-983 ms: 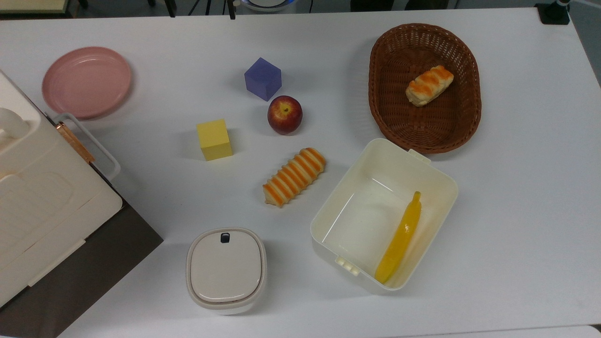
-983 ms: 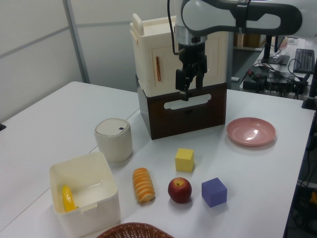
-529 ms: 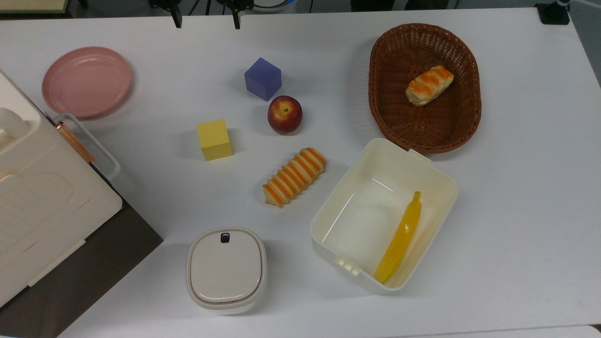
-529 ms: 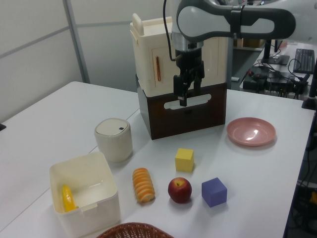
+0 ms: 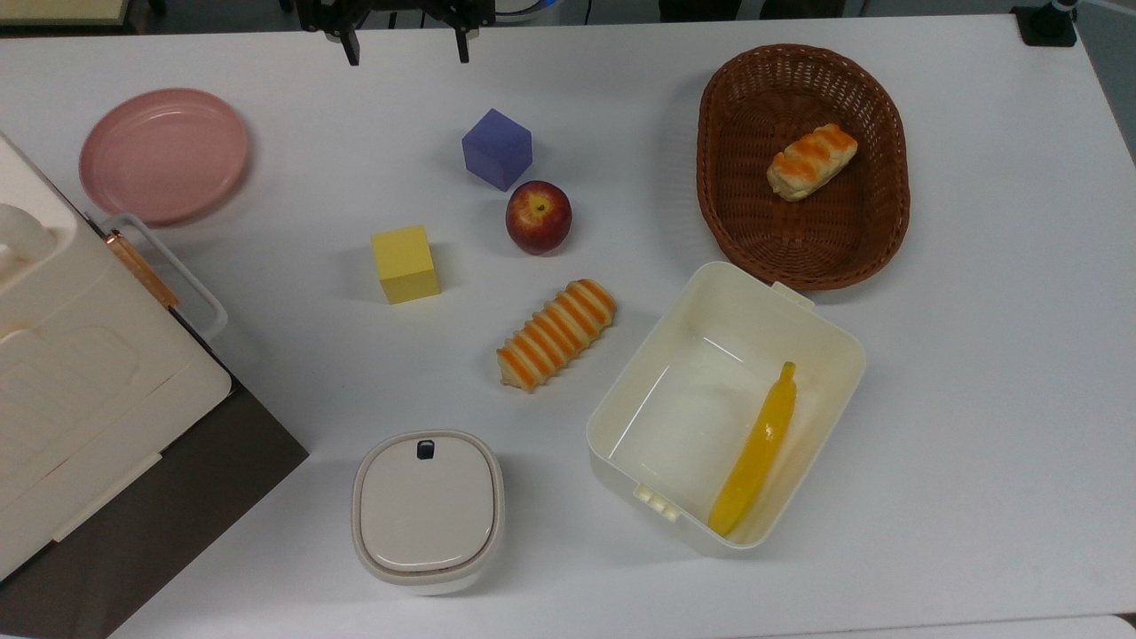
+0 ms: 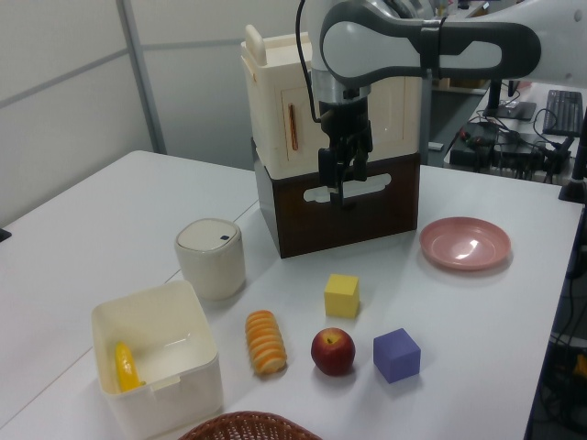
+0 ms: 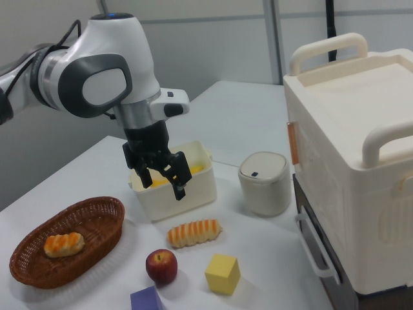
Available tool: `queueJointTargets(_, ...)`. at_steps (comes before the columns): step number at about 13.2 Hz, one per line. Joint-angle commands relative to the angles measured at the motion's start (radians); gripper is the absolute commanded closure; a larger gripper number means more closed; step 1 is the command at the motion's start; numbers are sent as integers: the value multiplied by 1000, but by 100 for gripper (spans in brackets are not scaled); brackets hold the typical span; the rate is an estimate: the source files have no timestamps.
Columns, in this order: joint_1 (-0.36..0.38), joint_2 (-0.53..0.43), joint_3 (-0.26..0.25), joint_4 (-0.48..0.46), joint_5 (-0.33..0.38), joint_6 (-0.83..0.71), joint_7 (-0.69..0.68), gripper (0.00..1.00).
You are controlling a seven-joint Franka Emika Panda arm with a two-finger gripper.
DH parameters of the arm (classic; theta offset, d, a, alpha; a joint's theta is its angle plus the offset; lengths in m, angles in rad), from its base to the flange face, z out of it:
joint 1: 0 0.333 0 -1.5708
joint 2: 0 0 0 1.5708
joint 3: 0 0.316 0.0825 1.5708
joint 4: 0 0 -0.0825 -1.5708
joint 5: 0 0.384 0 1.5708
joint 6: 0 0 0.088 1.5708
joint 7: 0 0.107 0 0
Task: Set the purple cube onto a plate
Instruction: 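Raise the gripper and move it toward the purple cube, then lower the open gripper over the purple cube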
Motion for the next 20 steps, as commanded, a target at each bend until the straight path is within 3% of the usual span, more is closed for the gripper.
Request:
queueJointTargets(1,7,-32,-3,-63,5,17,-22,0)
queueJointTargets(8,67,-145,-2,-315,3,80,-21,0)
queueJointTargets(14,101,-155,-2,-418,-9,132,-24,0)
queueJointTargets(17,102,-156,-2,-491,-11,143,-137,0)
queueJointTargets(20,121,-142,0,-566,-14,152,-353,0)
